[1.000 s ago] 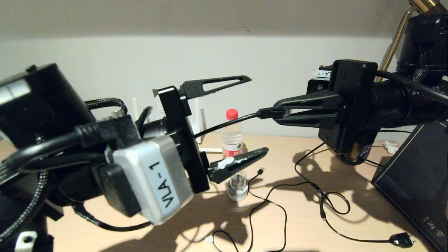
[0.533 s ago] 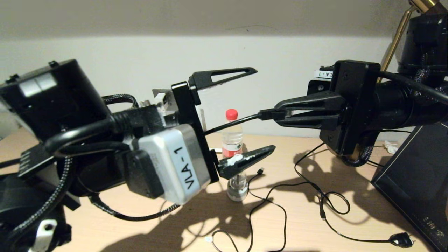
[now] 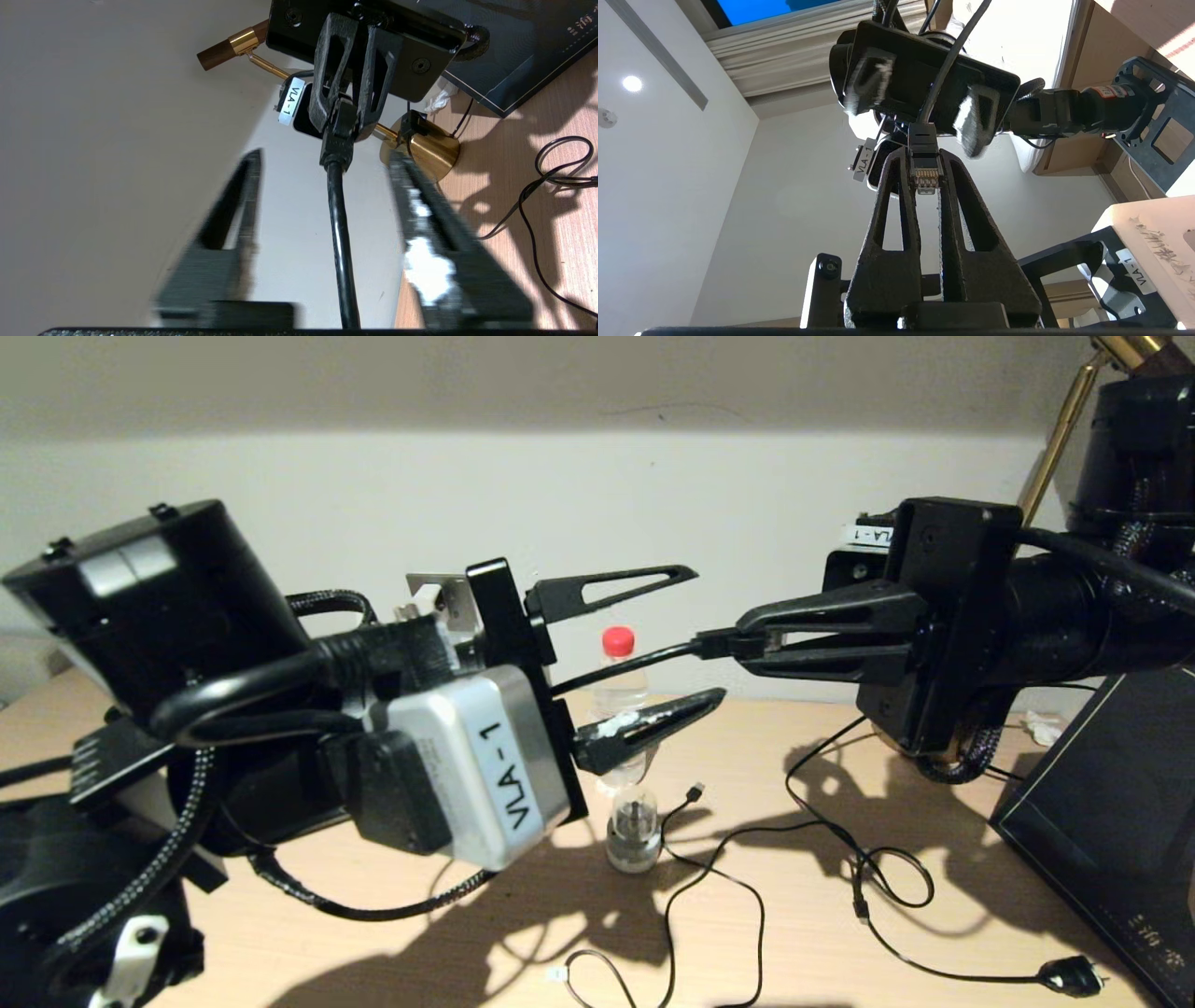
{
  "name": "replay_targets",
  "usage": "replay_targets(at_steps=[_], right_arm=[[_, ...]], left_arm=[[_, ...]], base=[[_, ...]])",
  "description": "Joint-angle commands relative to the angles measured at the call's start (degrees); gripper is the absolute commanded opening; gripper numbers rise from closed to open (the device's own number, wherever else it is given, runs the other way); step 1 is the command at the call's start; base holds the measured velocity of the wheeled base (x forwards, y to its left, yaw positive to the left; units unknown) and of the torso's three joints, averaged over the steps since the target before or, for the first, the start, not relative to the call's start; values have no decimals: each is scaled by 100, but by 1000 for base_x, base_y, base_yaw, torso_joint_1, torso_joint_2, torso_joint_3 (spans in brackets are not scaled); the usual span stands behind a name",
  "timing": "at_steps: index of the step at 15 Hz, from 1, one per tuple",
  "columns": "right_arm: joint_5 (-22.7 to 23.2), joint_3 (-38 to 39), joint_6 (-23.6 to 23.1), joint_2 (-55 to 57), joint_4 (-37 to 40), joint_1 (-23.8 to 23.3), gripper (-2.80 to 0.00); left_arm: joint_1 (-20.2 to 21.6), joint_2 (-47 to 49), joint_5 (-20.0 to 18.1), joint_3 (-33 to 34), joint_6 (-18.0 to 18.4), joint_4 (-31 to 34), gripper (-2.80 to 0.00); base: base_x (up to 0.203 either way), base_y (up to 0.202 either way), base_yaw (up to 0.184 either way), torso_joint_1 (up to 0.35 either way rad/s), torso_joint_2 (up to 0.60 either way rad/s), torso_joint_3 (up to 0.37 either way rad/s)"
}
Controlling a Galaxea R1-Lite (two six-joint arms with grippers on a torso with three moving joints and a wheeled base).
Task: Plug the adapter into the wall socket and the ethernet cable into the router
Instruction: Hand it to the other hand
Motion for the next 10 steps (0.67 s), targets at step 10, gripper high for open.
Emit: replay_targets(at_steps=[10], right_arm=[[48, 16, 39, 35, -28, 3, -280]], left_arm=[[-7, -62, -14, 56, 36, -31, -280]], base=[[0, 0, 0, 0, 0, 0]])
